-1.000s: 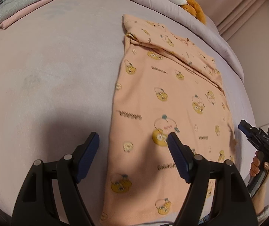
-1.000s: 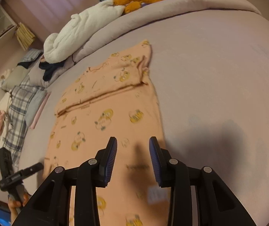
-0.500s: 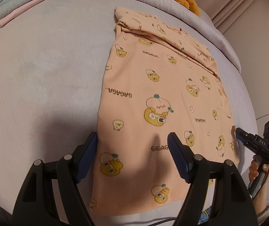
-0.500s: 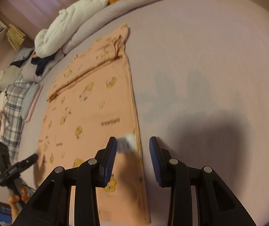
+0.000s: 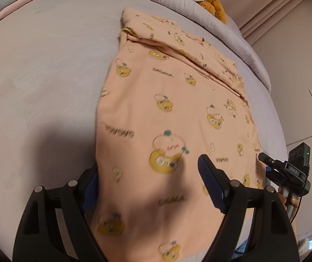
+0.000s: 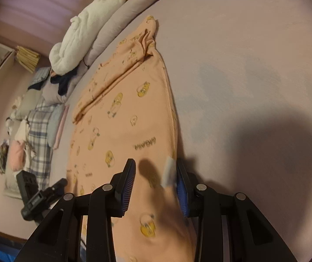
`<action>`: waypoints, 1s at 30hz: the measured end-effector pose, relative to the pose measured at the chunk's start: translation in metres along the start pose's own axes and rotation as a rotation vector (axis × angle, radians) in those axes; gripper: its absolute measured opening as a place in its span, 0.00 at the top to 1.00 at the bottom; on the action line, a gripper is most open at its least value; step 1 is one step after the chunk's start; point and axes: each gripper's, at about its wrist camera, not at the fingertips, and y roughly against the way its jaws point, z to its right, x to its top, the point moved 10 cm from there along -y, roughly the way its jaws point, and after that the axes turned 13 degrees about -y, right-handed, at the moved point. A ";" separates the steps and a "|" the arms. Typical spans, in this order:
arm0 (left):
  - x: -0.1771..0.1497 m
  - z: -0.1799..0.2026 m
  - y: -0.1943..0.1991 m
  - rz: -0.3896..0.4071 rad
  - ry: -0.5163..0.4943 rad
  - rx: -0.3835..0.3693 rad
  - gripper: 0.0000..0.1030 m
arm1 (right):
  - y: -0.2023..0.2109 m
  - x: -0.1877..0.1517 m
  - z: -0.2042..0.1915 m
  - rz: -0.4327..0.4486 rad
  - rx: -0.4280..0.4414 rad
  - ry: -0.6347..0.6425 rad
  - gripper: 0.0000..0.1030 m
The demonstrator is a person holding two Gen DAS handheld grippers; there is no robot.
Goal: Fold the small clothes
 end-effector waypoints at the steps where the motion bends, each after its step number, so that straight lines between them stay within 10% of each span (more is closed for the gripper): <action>1: 0.003 0.001 -0.002 0.000 -0.003 -0.008 0.21 | -0.002 0.002 -0.001 -0.001 0.007 -0.001 0.66; 30: -0.045 0.021 0.022 -0.020 0.058 -0.306 0.49 | 0.022 -0.050 0.007 -0.132 0.037 -0.005 0.66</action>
